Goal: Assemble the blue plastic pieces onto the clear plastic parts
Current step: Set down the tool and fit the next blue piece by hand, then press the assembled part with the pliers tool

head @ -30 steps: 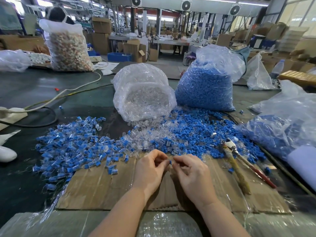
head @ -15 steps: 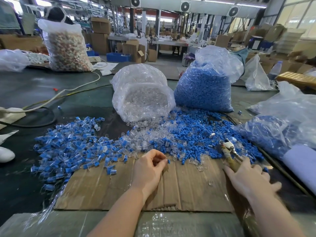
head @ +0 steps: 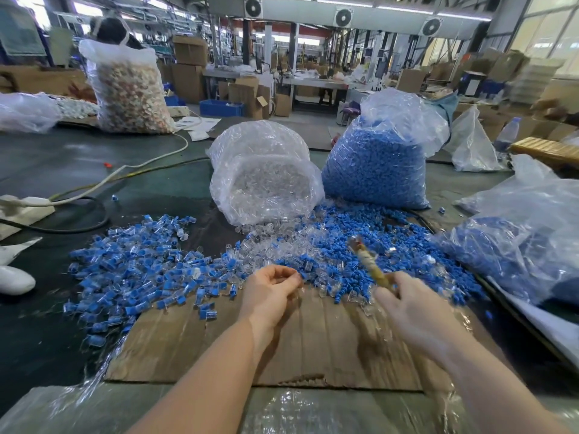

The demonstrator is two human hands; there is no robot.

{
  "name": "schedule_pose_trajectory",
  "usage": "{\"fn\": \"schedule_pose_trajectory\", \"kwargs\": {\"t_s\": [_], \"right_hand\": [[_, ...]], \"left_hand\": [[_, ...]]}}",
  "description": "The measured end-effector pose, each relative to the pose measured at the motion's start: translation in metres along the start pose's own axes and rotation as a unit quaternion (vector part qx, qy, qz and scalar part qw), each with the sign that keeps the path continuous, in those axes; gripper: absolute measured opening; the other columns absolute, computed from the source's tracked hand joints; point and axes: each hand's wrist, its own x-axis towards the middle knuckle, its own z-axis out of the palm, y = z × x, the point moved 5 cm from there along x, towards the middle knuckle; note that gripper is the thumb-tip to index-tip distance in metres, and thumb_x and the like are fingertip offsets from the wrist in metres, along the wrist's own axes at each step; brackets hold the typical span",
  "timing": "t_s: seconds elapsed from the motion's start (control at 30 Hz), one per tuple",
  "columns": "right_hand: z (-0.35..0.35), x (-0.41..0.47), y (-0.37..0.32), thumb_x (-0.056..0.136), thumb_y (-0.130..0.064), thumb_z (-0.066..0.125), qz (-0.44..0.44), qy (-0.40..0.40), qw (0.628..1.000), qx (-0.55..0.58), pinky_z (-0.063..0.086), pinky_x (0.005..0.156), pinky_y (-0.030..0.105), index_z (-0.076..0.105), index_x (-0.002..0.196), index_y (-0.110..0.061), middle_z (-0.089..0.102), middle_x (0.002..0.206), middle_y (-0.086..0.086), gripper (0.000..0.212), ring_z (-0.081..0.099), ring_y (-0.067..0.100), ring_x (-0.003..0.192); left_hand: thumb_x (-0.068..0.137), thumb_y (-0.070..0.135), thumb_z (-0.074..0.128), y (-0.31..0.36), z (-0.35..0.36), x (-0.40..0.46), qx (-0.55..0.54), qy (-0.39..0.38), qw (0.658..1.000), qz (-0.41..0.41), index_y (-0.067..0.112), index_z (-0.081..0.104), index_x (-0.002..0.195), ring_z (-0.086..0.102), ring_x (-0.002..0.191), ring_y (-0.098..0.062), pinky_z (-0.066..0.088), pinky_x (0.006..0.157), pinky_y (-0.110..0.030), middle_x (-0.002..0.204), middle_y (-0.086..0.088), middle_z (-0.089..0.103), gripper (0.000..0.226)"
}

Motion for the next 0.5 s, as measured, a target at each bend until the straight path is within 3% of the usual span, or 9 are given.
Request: {"fn": "schedule_pose_trajectory", "kwargs": {"t_s": [0.07,0.17,0.3,0.5], "right_hand": [[0.009,-0.005,-0.017,0.094,-0.030,0.046,-0.012,-0.063,0.994,0.086,0.035,0.056,0.027,0.050,0.082,-0.014,0.051,0.078,0.002,0.020,0.045,0.014,0.064],[0.023,-0.010,-0.030,0.091,-0.025,0.048,-0.007,-0.133,0.979,0.156,0.037,0.064,0.032,0.053,0.080,-0.010,0.055,0.081,0.010,0.019,0.049,0.022,0.071],[0.034,-0.015,-0.039,0.091,-0.018,0.046,0.011,-0.193,0.954,0.229,0.038,0.060,0.033,0.049,0.073,-0.012,0.051,0.075,0.011,0.018,0.049,0.021,0.067],[0.039,-0.017,-0.040,0.086,-0.008,0.049,0.033,-0.259,0.931,0.256,0.043,0.062,0.034,0.049,0.087,-0.007,0.053,0.079,0.012,0.001,0.052,0.023,0.071]], "left_hand": [[0.083,0.005,0.065,0.003,-0.002,0.001,0.000,0.010,1.000,-0.009,0.008,0.065,0.088,0.061,0.063,-0.018,0.055,0.066,-0.036,0.078,-0.009,0.068,0.005],[0.083,0.009,0.066,0.009,-0.005,0.003,0.031,0.023,0.999,0.001,0.011,0.066,0.085,0.057,0.051,-0.012,0.045,0.045,-0.022,0.072,-0.007,0.068,0.003],[0.083,0.009,0.066,0.012,-0.008,0.008,0.053,0.043,0.998,0.015,0.013,0.067,0.082,0.056,0.056,-0.011,0.043,0.047,-0.019,0.075,-0.006,0.067,0.004],[0.083,0.007,0.066,0.015,-0.015,0.013,0.066,0.072,0.995,0.014,0.010,0.067,0.080,0.056,0.058,-0.012,0.044,0.050,-0.020,0.075,-0.008,0.067,0.005]]}}
